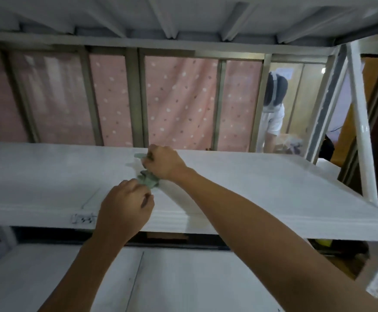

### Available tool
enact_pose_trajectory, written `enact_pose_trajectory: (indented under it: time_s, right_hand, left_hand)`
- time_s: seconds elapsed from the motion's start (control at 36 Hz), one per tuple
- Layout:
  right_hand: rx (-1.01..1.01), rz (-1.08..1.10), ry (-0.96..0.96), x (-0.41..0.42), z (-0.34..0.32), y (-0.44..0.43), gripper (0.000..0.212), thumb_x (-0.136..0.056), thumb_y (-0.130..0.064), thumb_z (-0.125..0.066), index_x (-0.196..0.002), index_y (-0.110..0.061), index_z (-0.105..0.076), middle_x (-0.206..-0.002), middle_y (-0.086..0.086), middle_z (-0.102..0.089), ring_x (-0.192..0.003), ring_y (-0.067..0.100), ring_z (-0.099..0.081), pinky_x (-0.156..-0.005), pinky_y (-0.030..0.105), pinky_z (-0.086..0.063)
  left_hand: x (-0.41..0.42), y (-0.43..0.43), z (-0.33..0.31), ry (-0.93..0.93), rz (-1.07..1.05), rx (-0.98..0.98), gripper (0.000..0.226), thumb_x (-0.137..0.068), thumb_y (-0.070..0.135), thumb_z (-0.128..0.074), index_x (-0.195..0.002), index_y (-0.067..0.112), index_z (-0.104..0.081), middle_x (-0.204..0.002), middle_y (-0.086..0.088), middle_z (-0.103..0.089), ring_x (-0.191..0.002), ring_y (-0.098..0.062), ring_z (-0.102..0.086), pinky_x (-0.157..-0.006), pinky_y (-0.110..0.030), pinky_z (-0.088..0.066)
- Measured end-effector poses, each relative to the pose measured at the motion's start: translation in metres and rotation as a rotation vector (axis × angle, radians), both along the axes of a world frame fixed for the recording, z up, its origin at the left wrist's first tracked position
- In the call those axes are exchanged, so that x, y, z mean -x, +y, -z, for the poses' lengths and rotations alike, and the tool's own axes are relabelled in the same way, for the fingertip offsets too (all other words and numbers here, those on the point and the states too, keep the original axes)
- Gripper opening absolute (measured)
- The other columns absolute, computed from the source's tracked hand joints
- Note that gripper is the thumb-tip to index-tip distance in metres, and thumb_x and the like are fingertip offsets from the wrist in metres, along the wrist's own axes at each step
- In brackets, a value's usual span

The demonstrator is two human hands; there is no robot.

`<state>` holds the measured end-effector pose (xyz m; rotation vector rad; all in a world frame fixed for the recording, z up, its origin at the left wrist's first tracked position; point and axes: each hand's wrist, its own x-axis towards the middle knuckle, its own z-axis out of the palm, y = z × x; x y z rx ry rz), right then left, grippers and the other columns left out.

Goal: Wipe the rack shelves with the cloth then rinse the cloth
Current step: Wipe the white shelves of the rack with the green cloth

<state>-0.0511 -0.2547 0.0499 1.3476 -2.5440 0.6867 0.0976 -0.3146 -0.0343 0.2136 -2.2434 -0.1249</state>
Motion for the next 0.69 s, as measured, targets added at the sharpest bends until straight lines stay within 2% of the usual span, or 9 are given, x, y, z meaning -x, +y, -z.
enact_pose_trajectory:
  time_s: [0.11,0.22,0.28,0.33,0.42,0.47,0.53,0.69]
  right_hand:
    - [0.006,-0.064,0.007,-0.052,0.008,-0.063,0.023,-0.098,-0.033,-0.049,-0.107,-0.012,-0.053,-0.102,0.015,-0.064,-0.088,0.032,-0.059,-0.065,0.034,-0.042]
    - [-0.151,0.009,0.081,-0.077,0.02,-0.097,0.036,-0.095,-0.033,-0.049,-0.125,-0.014,-0.051,-0.118,0.013,-0.061,-0.104,0.034,-0.06,-0.075,0.039,-0.046]
    - [-0.177,0.058,0.123,-0.079,0.024,-0.103,0.038,-0.094,-0.034,-0.049,-0.127,-0.014,-0.05,-0.119,0.012,-0.062,-0.105,0.033,-0.06,-0.077,0.04,-0.048]
    - [-0.2,0.085,0.206,-0.079,0.028,-0.105,0.035,-0.096,-0.03,-0.048,-0.126,-0.014,-0.05,-0.116,0.01,-0.063,-0.102,0.031,-0.062,-0.071,0.038,-0.044]
    - [-0.236,0.091,0.289,-0.08,0.028,-0.102,0.031,-0.097,-0.026,-0.046,-0.125,-0.013,-0.05,-0.112,0.009,-0.063,-0.098,0.03,-0.063,-0.067,0.037,-0.04]
    - [-0.266,0.106,0.301,-0.078,0.026,-0.098,0.031,-0.098,-0.025,-0.047,-0.126,-0.014,-0.049,-0.111,0.008,-0.063,-0.097,0.03,-0.063,-0.066,0.036,-0.04]
    - [-0.283,0.125,0.309,-0.074,0.026,-0.091,0.031,-0.098,-0.025,-0.047,-0.127,-0.015,-0.048,-0.111,0.008,-0.063,-0.097,0.029,-0.063,-0.066,0.036,-0.04]
    - [-0.27,0.213,0.27,-0.038,0.029,-0.041,0.027,-0.1,-0.022,-0.042,-0.125,-0.016,-0.049,-0.113,0.009,-0.063,-0.098,0.03,-0.062,-0.068,0.037,-0.039]
  left_hand:
    - [-0.028,-0.052,0.01,0.046,-0.092,0.006,0.025,-0.091,0.017,-0.052,-0.074,0.004,-0.066,-0.073,-0.011,-0.061,-0.068,-0.03,-0.055,-0.06,-0.047,-0.049]
    - [-0.053,-0.077,0.006,0.046,-0.149,-0.093,0.017,-0.085,0.018,-0.052,-0.078,0.008,-0.064,-0.078,-0.006,-0.059,-0.073,-0.025,-0.052,-0.065,-0.041,-0.049]
    - [-0.059,-0.081,0.005,0.063,-0.129,-0.155,0.006,-0.083,0.014,-0.057,-0.083,0.01,-0.06,-0.084,-0.004,-0.055,-0.076,-0.024,-0.051,-0.065,-0.039,-0.048]
    - [-0.059,-0.086,0.006,0.065,-0.119,-0.202,0.005,-0.085,0.008,-0.062,-0.087,0.008,-0.058,-0.085,-0.005,-0.054,-0.075,-0.026,-0.053,-0.061,-0.042,-0.048]
    - [-0.053,-0.095,0.006,0.026,-0.108,-0.177,0.01,-0.083,0.012,-0.058,-0.088,0.005,-0.063,-0.079,-0.008,-0.059,-0.076,-0.031,-0.055,-0.063,-0.044,-0.05]
    - [-0.049,-0.093,0.004,-0.006,-0.123,-0.179,0.005,-0.084,0.006,-0.063,-0.087,0.005,-0.067,-0.079,-0.009,-0.062,-0.078,-0.032,-0.056,-0.065,-0.043,-0.05]
    - [-0.044,-0.087,0.004,-0.023,-0.124,-0.193,0.01,-0.081,-0.001,-0.068,-0.089,0.004,-0.069,-0.082,-0.011,-0.065,-0.081,-0.034,-0.058,-0.067,-0.045,-0.052]
    - [-0.032,-0.063,0.006,-0.027,-0.081,-0.238,0.015,-0.082,-0.002,-0.071,-0.096,0.005,-0.073,-0.095,-0.012,-0.071,-0.092,-0.035,-0.063,-0.077,-0.049,-0.056]
